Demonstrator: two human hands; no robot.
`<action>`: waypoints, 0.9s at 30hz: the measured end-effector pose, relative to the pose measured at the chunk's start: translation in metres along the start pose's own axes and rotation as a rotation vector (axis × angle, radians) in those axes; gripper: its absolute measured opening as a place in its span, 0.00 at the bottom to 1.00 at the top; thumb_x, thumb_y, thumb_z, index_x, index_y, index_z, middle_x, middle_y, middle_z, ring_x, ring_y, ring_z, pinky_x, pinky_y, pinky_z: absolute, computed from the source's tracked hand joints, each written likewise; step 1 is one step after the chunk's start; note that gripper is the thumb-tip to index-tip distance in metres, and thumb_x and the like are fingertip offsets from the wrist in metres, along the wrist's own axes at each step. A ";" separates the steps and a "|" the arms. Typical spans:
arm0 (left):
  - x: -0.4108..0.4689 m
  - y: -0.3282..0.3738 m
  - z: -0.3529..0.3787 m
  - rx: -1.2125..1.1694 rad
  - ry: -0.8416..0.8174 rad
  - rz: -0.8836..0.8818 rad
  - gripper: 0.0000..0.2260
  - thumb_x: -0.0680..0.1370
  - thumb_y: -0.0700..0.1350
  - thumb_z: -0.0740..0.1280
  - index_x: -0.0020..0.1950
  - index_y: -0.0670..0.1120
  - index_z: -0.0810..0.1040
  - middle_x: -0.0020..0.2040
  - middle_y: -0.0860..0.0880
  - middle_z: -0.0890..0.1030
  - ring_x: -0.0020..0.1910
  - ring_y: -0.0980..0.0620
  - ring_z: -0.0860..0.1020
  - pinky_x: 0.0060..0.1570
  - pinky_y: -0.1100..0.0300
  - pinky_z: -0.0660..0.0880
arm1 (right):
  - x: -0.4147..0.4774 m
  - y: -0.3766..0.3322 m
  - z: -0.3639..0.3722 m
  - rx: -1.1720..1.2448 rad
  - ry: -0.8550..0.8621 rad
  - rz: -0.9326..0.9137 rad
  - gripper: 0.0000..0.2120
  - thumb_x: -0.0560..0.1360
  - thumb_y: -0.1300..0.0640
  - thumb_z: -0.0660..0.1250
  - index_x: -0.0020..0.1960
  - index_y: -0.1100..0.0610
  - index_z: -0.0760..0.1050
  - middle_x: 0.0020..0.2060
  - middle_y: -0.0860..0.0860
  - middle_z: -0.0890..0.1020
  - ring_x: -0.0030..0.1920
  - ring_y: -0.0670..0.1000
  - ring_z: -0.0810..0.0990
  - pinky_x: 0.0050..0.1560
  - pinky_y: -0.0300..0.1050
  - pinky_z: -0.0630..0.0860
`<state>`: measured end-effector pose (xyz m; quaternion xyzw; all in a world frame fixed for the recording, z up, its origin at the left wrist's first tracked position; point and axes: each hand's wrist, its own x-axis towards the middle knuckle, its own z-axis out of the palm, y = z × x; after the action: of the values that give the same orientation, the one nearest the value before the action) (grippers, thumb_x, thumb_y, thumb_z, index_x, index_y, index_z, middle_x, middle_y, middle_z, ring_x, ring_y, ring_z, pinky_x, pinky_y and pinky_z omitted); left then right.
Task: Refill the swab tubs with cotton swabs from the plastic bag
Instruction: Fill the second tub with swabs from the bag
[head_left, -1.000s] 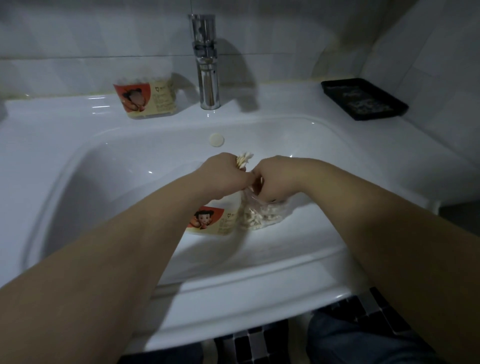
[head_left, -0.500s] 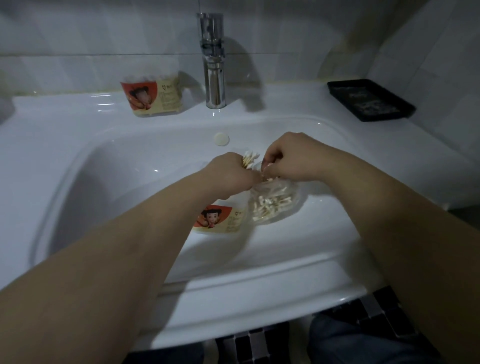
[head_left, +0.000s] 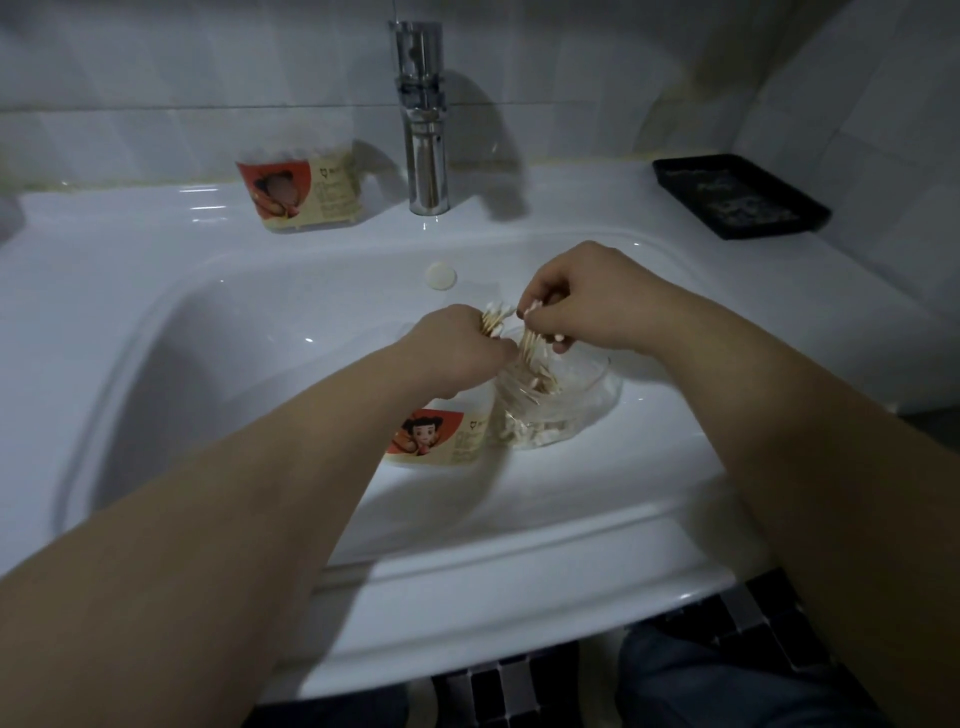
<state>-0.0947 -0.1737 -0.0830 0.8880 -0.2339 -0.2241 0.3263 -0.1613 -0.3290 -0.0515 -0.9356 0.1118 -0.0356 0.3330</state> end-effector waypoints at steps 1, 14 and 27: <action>0.000 0.000 0.001 0.018 0.022 0.004 0.12 0.80 0.53 0.64 0.42 0.46 0.77 0.40 0.46 0.79 0.35 0.48 0.75 0.31 0.60 0.70 | 0.000 0.001 0.000 0.001 -0.003 0.000 0.07 0.74 0.63 0.72 0.45 0.52 0.84 0.33 0.46 0.84 0.33 0.47 0.86 0.47 0.49 0.85; -0.002 0.011 0.001 -0.475 0.143 0.196 0.12 0.84 0.52 0.61 0.50 0.47 0.79 0.48 0.41 0.83 0.47 0.44 0.84 0.47 0.44 0.84 | -0.001 -0.001 -0.008 0.212 0.057 -0.003 0.07 0.74 0.66 0.71 0.45 0.55 0.84 0.30 0.48 0.83 0.31 0.46 0.82 0.38 0.41 0.81; 0.004 0.000 0.002 -0.399 0.086 0.216 0.06 0.78 0.38 0.67 0.47 0.49 0.77 0.44 0.47 0.82 0.45 0.45 0.84 0.42 0.49 0.85 | 0.002 0.005 -0.005 0.220 0.039 0.047 0.12 0.74 0.67 0.73 0.55 0.57 0.85 0.31 0.48 0.84 0.31 0.47 0.84 0.38 0.38 0.79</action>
<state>-0.0924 -0.1769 -0.0860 0.7845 -0.2646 -0.1916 0.5271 -0.1608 -0.3365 -0.0506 -0.8897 0.1355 -0.0582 0.4321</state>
